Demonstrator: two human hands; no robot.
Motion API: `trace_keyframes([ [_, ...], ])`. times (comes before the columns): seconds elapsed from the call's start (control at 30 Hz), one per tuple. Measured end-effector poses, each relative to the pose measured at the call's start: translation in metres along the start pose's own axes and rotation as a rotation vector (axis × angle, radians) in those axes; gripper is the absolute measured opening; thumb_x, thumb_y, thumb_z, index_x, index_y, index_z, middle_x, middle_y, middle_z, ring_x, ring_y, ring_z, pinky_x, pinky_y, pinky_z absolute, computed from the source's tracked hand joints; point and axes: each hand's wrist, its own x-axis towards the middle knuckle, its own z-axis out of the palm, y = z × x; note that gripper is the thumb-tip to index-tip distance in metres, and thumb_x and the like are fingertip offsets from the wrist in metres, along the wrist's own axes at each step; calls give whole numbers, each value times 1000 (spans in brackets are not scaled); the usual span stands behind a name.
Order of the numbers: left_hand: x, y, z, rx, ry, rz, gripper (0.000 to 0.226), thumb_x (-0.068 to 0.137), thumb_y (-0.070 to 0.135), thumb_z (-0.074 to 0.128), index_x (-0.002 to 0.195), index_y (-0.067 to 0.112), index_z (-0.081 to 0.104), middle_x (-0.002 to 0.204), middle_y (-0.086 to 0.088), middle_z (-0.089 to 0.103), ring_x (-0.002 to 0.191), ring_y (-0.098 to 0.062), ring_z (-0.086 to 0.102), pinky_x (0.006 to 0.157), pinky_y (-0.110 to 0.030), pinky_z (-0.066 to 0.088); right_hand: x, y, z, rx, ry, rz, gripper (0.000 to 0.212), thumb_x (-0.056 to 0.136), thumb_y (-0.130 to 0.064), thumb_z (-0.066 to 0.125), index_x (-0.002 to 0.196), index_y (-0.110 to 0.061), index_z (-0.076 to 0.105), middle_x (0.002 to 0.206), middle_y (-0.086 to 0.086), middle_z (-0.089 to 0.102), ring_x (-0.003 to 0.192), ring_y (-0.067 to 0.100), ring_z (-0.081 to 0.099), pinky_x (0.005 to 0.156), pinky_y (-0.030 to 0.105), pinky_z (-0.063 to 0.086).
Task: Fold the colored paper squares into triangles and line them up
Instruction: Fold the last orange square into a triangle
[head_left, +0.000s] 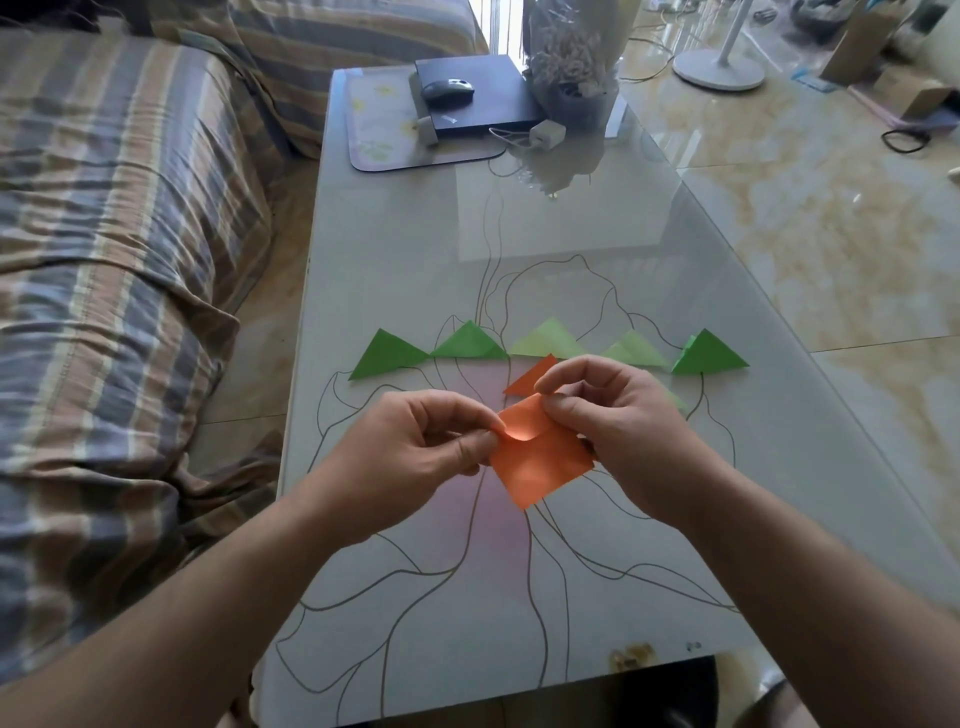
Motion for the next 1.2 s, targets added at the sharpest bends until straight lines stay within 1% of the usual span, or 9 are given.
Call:
trace_keyframes([
  [0.1,0,1,-1,-27,-17,-2,26,85,25,73,109,17,75,98,-8,79,90,-27,75,86,-39,62,-2,3,2,-46,-59,-71,13,96,-5,71,91,-16,75,79,3,58,72,22,51,66,36,41],
  [0.23,0,4,-2,-69,-38,-28,28,85,21,74,113,14,70,99,-8,80,96,-28,76,89,-44,63,-3,3,4,-66,-81,-116,5,87,-17,73,89,-20,76,84,6,57,74,28,51,66,44,42],
  [0.43,-1,2,-3,1,46,5,21,84,17,80,103,10,74,94,-8,79,90,-25,77,84,-45,64,-7,3,6,-184,-145,-106,11,82,-29,75,87,-22,79,73,12,58,70,28,55,64,40,48],
  [0.5,-2,3,0,32,35,24,27,81,24,81,103,10,75,93,-5,79,89,-23,77,83,-41,64,-7,3,7,-295,-135,-135,16,79,-40,78,88,-27,79,83,5,68,78,25,67,71,44,61],
  [0.63,-2,4,3,93,5,41,27,79,27,81,103,14,77,92,0,80,89,-19,78,81,-35,64,-2,4,8,-512,-103,-197,18,76,-55,74,83,-38,77,99,-11,66,98,13,66,80,46,59],
  [0.77,-4,7,4,92,-7,21,29,77,28,80,102,14,78,91,1,80,87,-17,78,78,-29,63,-2,4,8,-434,-163,-134,11,82,-40,80,83,-29,79,95,-6,70,92,14,69,80,46,61],
  [0.9,-2,6,8,-78,4,-94,21,85,10,79,106,8,76,94,-8,80,90,-25,78,78,-33,64,-5,3,10,-360,-145,-82,14,84,-35,78,82,-21,78,80,5,73,75,19,67,72,51,61],
  [1.03,-2,6,18,-324,76,-229,18,88,1,74,106,3,72,96,-16,79,92,-30,78,77,-36,64,-5,1,11,-303,-109,-58,13,86,-25,79,74,-21,75,70,-2,67,67,11,60,62,33,52],
  [1.2,-3,5,25,-514,118,-318,17,87,0,72,103,-3,69,94,-22,77,87,-32,76,74,-36,65,-6,2,12,-327,-78,-55,21,91,-14,77,71,-19,72,66,-10,65,62,5,58,59,25,47],
])
